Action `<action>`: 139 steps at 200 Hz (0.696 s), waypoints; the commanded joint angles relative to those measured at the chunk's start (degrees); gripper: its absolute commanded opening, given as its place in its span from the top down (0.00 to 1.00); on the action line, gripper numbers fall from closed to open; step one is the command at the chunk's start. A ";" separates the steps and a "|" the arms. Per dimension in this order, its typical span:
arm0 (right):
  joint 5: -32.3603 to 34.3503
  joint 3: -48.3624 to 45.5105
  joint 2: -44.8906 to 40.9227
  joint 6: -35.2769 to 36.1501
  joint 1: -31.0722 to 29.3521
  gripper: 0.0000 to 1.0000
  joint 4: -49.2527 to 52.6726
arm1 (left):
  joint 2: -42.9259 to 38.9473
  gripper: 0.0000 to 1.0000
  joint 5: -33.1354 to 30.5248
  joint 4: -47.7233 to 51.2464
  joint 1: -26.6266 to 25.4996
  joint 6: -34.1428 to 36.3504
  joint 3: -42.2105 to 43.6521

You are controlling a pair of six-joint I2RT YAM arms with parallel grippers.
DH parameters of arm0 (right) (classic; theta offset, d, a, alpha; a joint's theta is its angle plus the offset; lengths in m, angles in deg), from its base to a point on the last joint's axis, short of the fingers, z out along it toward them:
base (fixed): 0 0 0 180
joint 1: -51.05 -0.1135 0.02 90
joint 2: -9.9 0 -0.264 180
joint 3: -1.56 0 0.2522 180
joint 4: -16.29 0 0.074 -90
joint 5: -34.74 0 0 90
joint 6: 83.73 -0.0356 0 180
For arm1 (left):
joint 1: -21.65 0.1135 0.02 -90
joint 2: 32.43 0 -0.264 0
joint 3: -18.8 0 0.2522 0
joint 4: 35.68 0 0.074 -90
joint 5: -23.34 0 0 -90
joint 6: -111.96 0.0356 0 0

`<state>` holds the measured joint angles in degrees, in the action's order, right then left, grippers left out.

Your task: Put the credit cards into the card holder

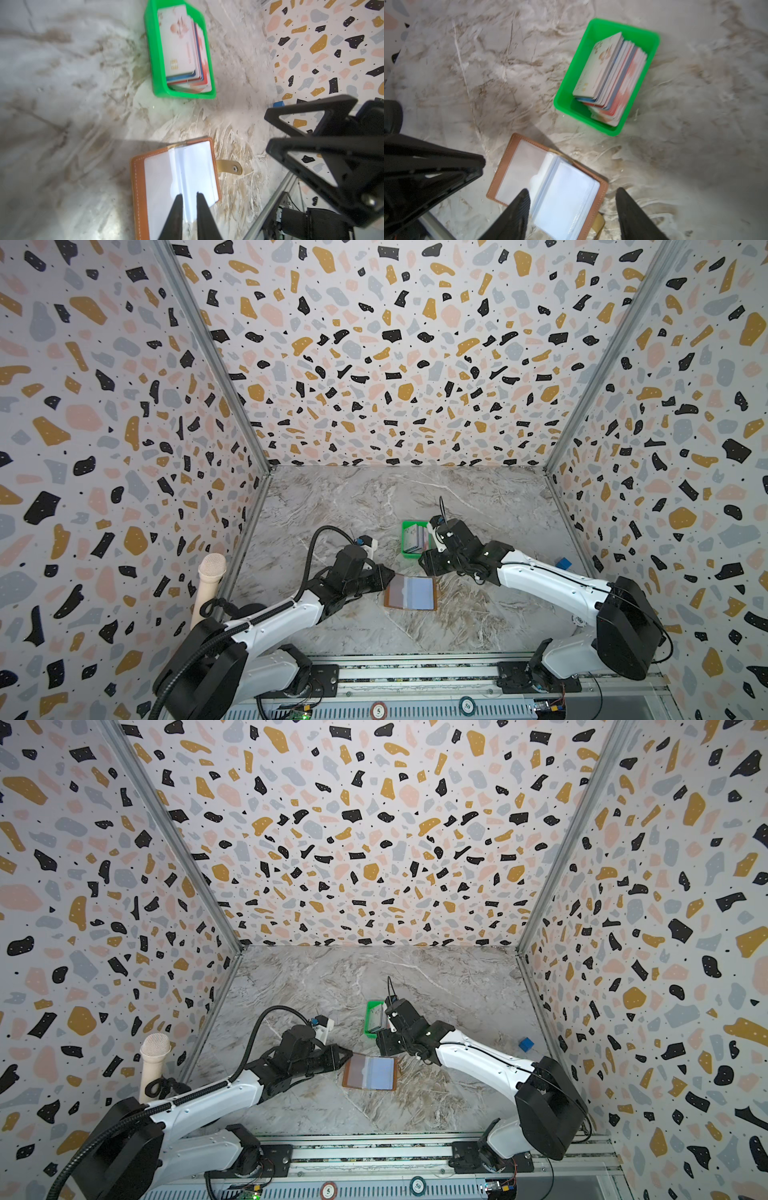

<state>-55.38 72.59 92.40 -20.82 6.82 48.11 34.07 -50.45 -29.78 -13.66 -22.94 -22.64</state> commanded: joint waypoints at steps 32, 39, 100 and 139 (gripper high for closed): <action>1.98 13.12 11.55 6.16 6.56 0.31 3.53 | -1.73 0.71 -3.96 0.74 1.74 2.39 -1.85; 2.41 14.58 13.68 6.26 7.00 0.30 3.69 | -1.81 0.70 -3.99 0.77 1.81 2.74 -1.81; -0.34 21.34 24.29 2.27 8.08 0.10 0.65 | -1.55 0.66 -2.62 -1.36 3.08 3.06 0.74; -1.68 22.93 28.72 -0.33 8.17 0.05 -0.55 | -1.11 0.66 -0.96 -2.01 4.34 3.64 1.38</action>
<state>-55.64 92.70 119.92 -19.02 14.82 48.70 32.87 -53.12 -29.69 -10.14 -20.62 -22.21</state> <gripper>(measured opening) 0.950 0.343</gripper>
